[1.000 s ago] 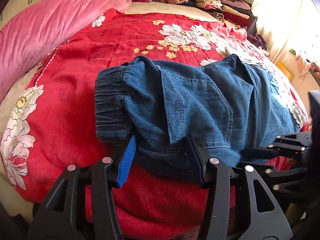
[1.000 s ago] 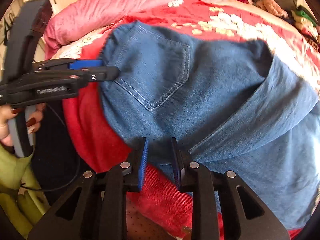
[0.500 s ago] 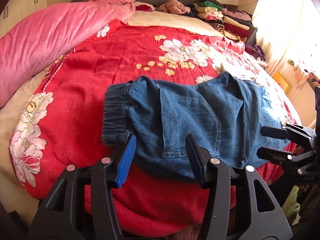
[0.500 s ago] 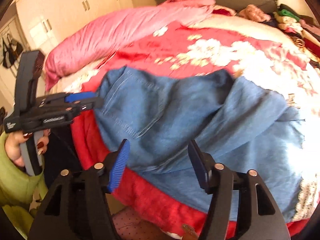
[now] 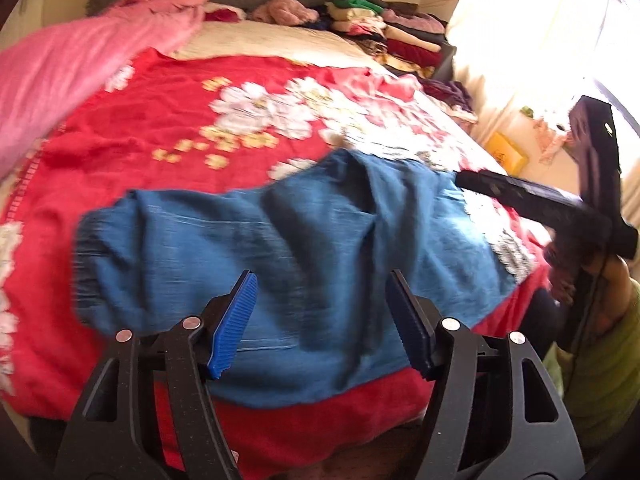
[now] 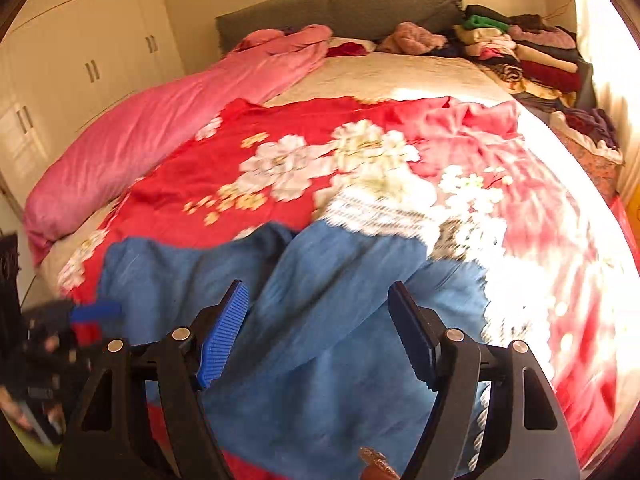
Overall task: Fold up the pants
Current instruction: 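Open both grippers and release the folded denim, then grasp the white lace trim with the right gripper while the left gripper grasps denim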
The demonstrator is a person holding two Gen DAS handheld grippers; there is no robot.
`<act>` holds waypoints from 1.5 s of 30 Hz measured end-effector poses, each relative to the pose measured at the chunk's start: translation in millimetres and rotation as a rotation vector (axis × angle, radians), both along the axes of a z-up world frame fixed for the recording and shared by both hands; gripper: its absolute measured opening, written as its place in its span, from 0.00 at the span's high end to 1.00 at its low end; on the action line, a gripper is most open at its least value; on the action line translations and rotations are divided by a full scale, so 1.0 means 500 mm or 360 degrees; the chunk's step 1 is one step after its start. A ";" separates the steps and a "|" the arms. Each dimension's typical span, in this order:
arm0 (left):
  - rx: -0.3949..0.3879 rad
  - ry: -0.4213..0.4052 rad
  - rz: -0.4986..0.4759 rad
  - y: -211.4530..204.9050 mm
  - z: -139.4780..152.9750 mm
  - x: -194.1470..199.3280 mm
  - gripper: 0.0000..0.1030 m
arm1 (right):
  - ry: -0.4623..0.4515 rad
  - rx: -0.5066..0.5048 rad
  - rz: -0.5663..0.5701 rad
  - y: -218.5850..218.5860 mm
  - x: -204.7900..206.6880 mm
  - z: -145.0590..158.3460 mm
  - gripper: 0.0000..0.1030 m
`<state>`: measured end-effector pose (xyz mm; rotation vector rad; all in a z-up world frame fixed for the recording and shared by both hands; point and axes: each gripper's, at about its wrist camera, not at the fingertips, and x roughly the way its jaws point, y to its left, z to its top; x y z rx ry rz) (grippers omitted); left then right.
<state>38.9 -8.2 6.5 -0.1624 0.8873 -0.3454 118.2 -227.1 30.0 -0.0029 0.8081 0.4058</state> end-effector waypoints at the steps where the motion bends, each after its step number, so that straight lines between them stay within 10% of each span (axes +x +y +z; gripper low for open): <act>1: -0.0019 0.0020 -0.0028 -0.015 -0.008 0.007 0.43 | 0.0008 -0.0003 -0.0018 -0.006 0.027 0.001 0.31; 11: 0.0009 0.0195 -0.0137 -0.135 -0.101 0.087 0.45 | 0.0295 -0.0064 -0.0031 0.064 0.247 -0.070 0.31; 14: 0.0022 0.0196 -0.0157 -0.154 -0.110 0.090 0.74 | 0.0347 -0.0162 -0.0045 0.104 0.296 -0.110 0.31; 19: 0.0080 0.0168 -0.0218 -0.183 -0.115 0.077 0.75 | 0.0438 -0.0143 -0.0117 0.115 0.350 -0.168 0.33; 21: 0.0082 0.0168 -0.0221 -0.181 -0.116 0.076 0.75 | 0.0379 -0.0197 -0.0145 0.107 0.352 -0.166 0.66; 24: 0.0091 0.0156 -0.0216 -0.179 -0.113 0.077 0.75 | 0.0391 -0.0008 -0.0168 0.052 0.344 -0.149 0.90; 28: 0.0115 0.0122 -0.0189 -0.164 -0.105 0.076 0.62 | 0.0265 0.0084 -0.0214 -0.035 0.284 -0.085 0.90; 30: 0.0132 0.0092 -0.0164 -0.158 -0.097 0.074 0.38 | 0.0235 0.0161 -0.0231 -0.083 0.247 -0.055 0.90; 35: 0.0187 0.0016 -0.0135 -0.151 -0.083 0.066 0.37 | 0.0157 0.0317 -0.0286 -0.201 0.131 -0.005 0.90; 39: 0.0243 -0.0030 -0.0171 -0.159 -0.077 0.049 0.87 | 0.0134 0.0381 -0.0358 -0.278 0.034 -0.003 0.90; 45: 0.0310 -0.0102 -0.0292 -0.176 -0.062 0.012 0.98 | 0.0198 0.0466 -0.0439 -0.343 -0.104 -0.044 0.90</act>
